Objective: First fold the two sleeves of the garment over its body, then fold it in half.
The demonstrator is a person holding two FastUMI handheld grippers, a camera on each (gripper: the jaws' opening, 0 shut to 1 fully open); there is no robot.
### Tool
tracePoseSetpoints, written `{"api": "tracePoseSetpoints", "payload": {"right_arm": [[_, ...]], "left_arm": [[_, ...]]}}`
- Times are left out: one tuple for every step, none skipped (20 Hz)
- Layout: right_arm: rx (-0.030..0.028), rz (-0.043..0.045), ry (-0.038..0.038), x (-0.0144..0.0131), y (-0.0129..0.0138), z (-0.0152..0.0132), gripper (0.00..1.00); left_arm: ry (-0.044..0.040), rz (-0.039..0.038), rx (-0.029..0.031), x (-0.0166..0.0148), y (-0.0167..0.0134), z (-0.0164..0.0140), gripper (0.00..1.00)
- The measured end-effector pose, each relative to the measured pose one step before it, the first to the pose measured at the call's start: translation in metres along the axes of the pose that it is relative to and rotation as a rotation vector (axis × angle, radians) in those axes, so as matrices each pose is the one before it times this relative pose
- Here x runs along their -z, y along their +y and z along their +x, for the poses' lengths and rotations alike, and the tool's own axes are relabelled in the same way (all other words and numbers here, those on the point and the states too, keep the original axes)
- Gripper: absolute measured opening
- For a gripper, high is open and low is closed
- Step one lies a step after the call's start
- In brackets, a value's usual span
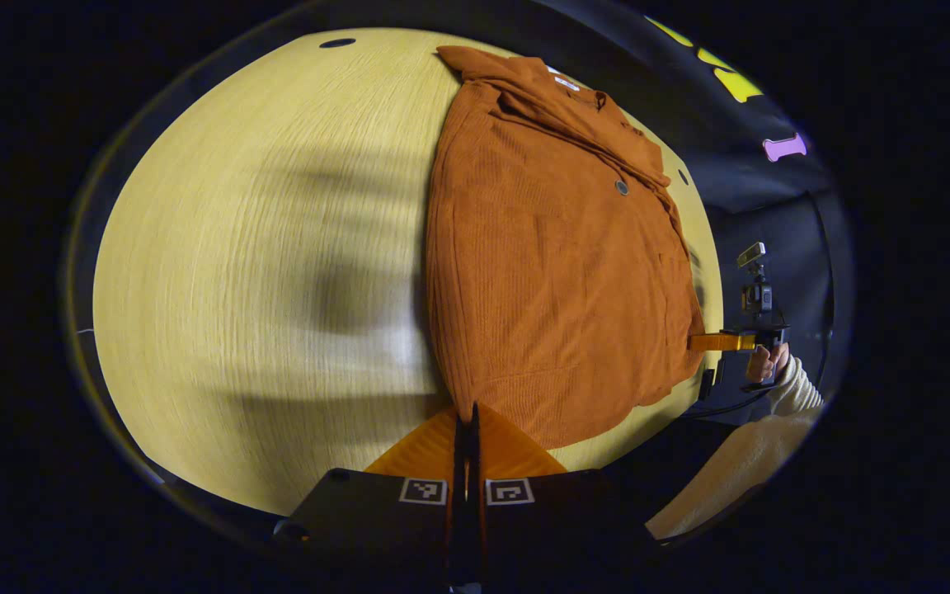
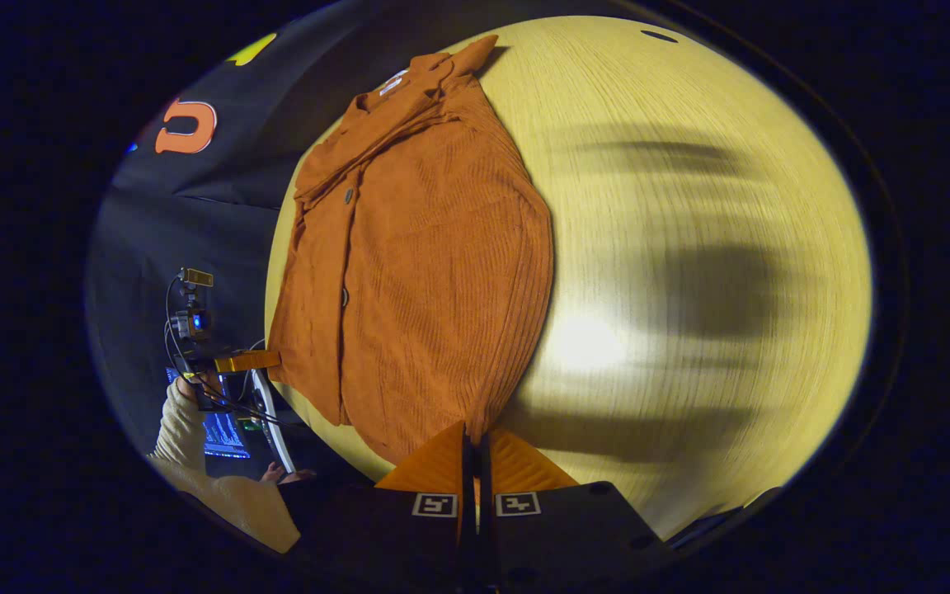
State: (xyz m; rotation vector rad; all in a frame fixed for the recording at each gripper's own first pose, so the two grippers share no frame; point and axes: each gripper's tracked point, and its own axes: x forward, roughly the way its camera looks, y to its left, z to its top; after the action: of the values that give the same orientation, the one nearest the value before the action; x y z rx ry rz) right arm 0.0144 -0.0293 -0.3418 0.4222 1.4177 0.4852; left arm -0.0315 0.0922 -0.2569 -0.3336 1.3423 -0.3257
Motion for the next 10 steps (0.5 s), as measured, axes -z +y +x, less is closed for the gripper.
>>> {"api": "tracePoseSetpoints", "payload": {"right_arm": [[-0.01785,-0.00296,-0.00956,-0.00148,0.00641,-0.00424,0.02],[-0.02363,-0.01016,-0.01477,-0.00213,0.00932,-0.00579,0.02],[-0.02331,-0.01189,-0.01738,-0.0048,0.00866,-0.00563,0.02],[-0.0212,-0.00729,-0.01919,-0.00557,0.00885,-0.00589,0.02],[-0.02458,0.0,-0.02202,-0.00771,0.01041,-0.00533,0.02],[-0.0218,-0.00375,-0.02348,-0.01008,0.01091,-0.00476,0.02],[-0.01906,-0.00664,-0.01956,-0.00996,0.0103,-0.00283,0.02],[-0.01498,-0.00794,-0.01719,-0.00957,0.01001,-0.00362,0.02],[-0.02173,-0.00096,-0.01389,-0.01024,0.01027,-0.00141,0.02],[-0.02823,0.01633,-0.00638,-0.00912,0.01222,-0.00075,0.02]], "left_arm": [[-0.01352,0.02056,-0.01699,-0.00548,-0.00203,-0.00536,0.03],[-0.01115,0.02222,-0.01208,-0.00489,-0.00364,-0.00476,0.03],[-0.01505,0.03525,-0.00371,-0.0082,-0.00639,-0.00741,0.03],[-0.01147,0.0363,-0.01191,-0.00867,-0.00399,-0.00468,0.03],[-0.00473,0.02898,-0.01403,-0.00907,-0.00347,-0.0041,0.03],[-0.00962,0.02991,-0.00575,-0.01018,-0.00401,-0.00587,0.04],[-0.01448,0.02618,-0.00618,-0.00776,-0.00515,-0.01076,0.03],[-0.01916,0.01762,-0.00838,-0.00832,-0.00027,-0.0067,0.04],[-0.02257,0.00967,-0.00551,-0.01372,0.0024,-0.00503,0.03],[-0.02546,0.00232,-0.0076,-0.01379,0.00034,-0.00315,0.03]]}}
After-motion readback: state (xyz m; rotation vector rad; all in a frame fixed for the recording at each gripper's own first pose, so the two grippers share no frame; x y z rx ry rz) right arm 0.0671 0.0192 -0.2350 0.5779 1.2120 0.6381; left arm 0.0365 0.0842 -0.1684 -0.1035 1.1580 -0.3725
